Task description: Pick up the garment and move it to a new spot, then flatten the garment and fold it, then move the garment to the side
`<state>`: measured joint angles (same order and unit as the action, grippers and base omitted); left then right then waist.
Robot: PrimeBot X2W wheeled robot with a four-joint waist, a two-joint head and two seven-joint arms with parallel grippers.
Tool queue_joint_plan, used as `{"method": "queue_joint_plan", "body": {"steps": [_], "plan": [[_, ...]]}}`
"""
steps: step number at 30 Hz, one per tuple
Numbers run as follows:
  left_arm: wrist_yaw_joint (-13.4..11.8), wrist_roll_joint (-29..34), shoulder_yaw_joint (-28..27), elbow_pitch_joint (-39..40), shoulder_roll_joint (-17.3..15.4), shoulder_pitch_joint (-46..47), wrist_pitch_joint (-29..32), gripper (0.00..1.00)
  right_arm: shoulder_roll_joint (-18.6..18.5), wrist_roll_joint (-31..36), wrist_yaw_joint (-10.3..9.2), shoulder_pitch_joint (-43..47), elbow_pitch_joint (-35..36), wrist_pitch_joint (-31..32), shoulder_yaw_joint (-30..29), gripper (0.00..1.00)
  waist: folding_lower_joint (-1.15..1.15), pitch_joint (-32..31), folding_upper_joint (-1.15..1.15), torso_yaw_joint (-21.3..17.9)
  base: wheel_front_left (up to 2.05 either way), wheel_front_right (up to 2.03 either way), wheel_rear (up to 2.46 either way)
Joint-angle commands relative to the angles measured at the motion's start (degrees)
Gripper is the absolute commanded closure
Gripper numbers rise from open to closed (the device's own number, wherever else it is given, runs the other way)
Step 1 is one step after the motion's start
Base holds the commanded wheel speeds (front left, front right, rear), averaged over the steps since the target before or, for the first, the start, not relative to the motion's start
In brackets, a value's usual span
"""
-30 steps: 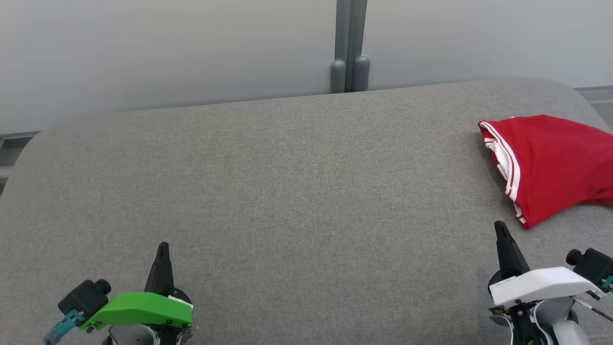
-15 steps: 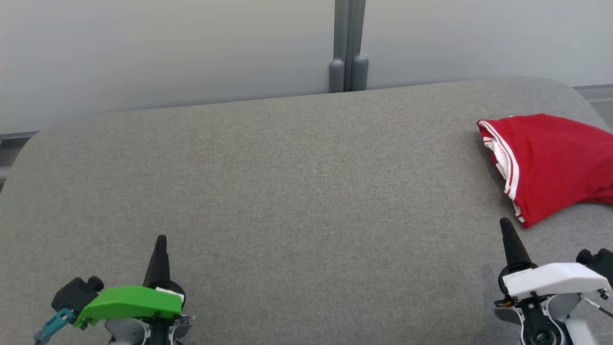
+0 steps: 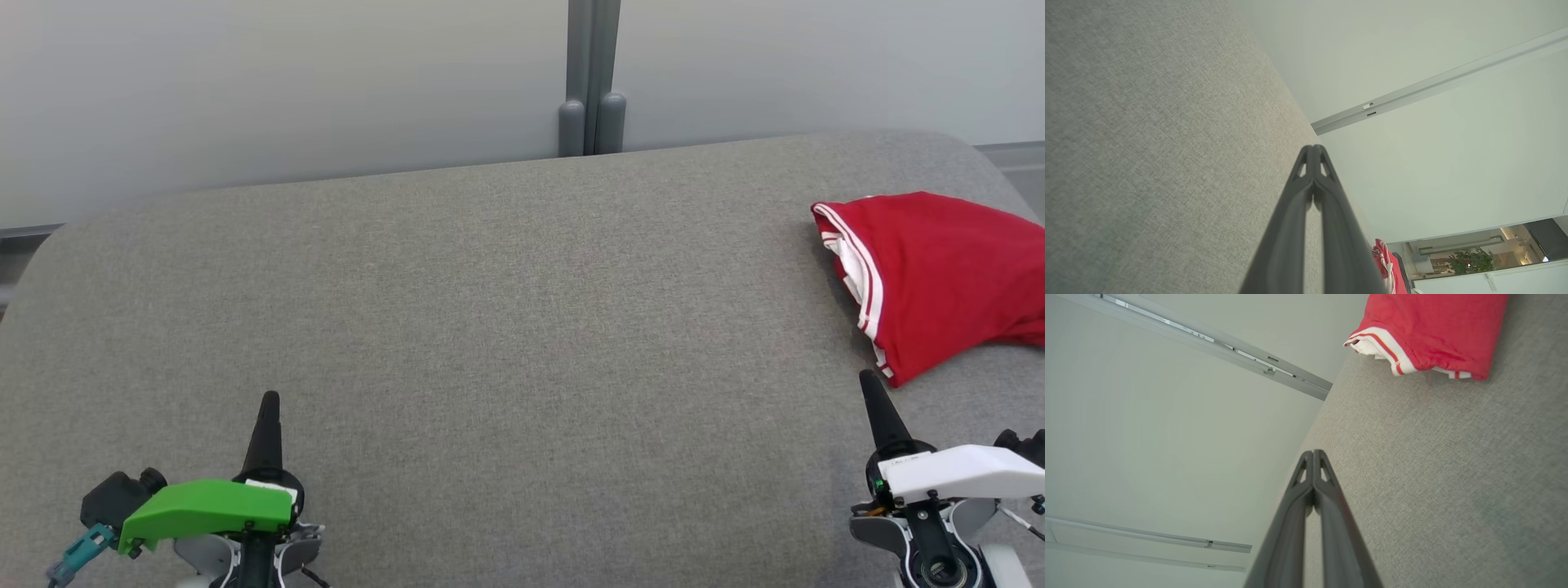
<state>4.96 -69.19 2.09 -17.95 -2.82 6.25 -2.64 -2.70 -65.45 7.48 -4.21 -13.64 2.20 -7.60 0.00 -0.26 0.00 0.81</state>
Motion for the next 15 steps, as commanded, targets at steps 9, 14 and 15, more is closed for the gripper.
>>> {"method": "queue_joint_plan", "body": {"steps": [9, 14, 15], "plan": [[0.8, -5.65, -0.78, 0.7, -0.1, 1.94, 1.21, 1.0, -0.43, -6.01, 0.02, -1.45, 0.06, 1.85, -1.23, 1.0, 0.0, 0.08, 0.0, -0.14, 0.0, 0.0, 0.0], [1.06, -7.89, -1.07, 0.72, -0.11, 2.12, 1.8, 1.0, -0.45, -8.58, 0.02, -1.54, -0.05, 2.67, -1.73, 1.0, 0.0, 0.12, 0.0, -0.21, 0.0, 0.0, 0.0], [1.12, -8.38, -1.11, 0.72, -0.11, 2.15, 1.94, 1.0, -0.45, -9.09, 0.03, -1.57, -0.08, 2.8, -1.83, 1.0, 0.0, 0.12, 0.0, -0.22, 0.0, 0.0, 0.0]]}}
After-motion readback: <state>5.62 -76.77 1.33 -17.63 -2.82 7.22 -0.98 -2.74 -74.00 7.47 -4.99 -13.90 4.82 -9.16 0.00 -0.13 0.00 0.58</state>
